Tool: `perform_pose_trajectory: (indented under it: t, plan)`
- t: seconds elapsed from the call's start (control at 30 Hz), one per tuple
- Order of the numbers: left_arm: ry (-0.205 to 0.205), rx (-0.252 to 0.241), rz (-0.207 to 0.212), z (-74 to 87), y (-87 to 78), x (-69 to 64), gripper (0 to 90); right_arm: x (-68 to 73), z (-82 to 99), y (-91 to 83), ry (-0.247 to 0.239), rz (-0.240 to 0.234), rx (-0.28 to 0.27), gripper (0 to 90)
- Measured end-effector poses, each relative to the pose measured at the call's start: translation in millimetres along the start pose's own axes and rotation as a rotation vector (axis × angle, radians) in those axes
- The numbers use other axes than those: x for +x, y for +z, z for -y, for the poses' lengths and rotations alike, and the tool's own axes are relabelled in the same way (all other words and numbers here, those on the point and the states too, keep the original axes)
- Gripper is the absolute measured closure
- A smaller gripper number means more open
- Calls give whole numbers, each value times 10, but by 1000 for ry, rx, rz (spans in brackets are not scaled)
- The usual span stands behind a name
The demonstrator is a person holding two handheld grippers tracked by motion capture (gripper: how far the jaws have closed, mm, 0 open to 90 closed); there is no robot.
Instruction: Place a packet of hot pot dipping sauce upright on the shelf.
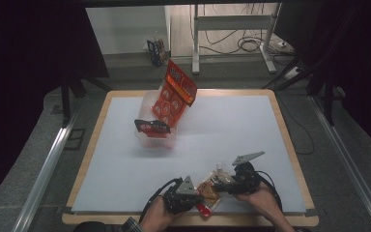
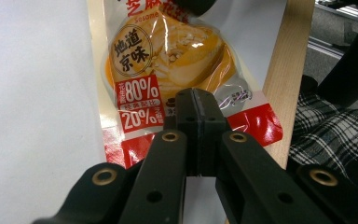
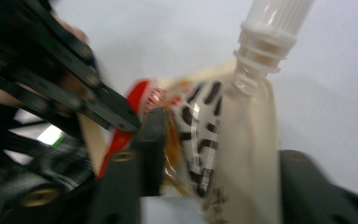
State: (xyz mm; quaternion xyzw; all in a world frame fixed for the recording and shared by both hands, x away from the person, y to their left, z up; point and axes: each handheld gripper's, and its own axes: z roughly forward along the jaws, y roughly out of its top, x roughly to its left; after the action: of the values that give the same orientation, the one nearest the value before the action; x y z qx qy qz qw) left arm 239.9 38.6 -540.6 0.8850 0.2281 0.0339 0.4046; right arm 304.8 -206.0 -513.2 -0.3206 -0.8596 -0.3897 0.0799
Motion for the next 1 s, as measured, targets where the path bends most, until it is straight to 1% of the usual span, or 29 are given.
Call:
perform_pose_trajectory:
  t: [0.03, 0.1, 0.13, 0.17, 0.2, 0.23, 0.27, 0.37, 0.4, 0.47, 0.5, 0.53, 0.57, 0.67, 0.73, 0.77, 0.8, 0.93, 1.0]
  plan:
    - [2, -1, -1, 1, -1, -2, 900, 24, -8, -1, -20, 18, 1, 681]
    - [8, -1, -5, 0, -2, -10, 900, 65, -33, -27, -36, 29, 1, 722]
    - [25, 11, -10, -3, -12, -6, 900, 88, -44, -32, -42, 37, 2, 735]
    - [12, -1, -14, -2, -5, -24, 900, 111, -53, -36, -51, 48, 4, 744]
    - [31, 9, -19, -1, -16, -22, 900, 127, -59, -40, -57, 52, 5, 752]
    - [31, 11, -21, 0, -21, -27, 900, 146, -70, -51, -62, 50, 2, 761]
    - [15, -10, -20, 4, -18, -43, 900, 152, -76, -61, -63, 45, -2, 768]
    - [13, -12, -14, 9, -48, -38, 881, 177, -104, -110, -59, 20, -23, 788]
    - [20, -4, -9, 11, -68, -30, 873, 184, -111, -121, -58, 16, -30, 793]
    - [12, -23, -8, 17, -73, -47, 850, 204, -131, -149, -58, 6, -42, 807]
    - [15, -25, -9, 19, -79, -59, 832, 212, -142, -160, -61, 1, -51, 813]
    - [32, -16, -12, 19, -93, -61, 806, 227, -155, -172, -64, 4, -57, 819]
    - [16, -33, -9, 20, -87, -78, 771, 237, -171, -188, -69, 7, -64, 825]
    - [13, -37, 1, 17, -98, -78, 689, 251, -208, -246, -74, 12, -85, 838]
    - [0, -46, 4, 17, -110, -74, 616, 260, -239, -297, -83, 22, -104, 845]
    - [6, -41, 5, 19, -124, -59, 588, 263, -255, -322, -90, 27, -113, 847]
    - [-8, -53, 2, 23, -131, -56, 557, 270, -272, -345, -94, 36, -116, 849]
    - [-22, -76, -1, 35, -191, -21, 443, 280, -335, -398, -119, 63, -124, 854]
    - [-31, -91, -10, 43, -217, -11, 389, 279, -359, -405, -123, 67, -126, 856]
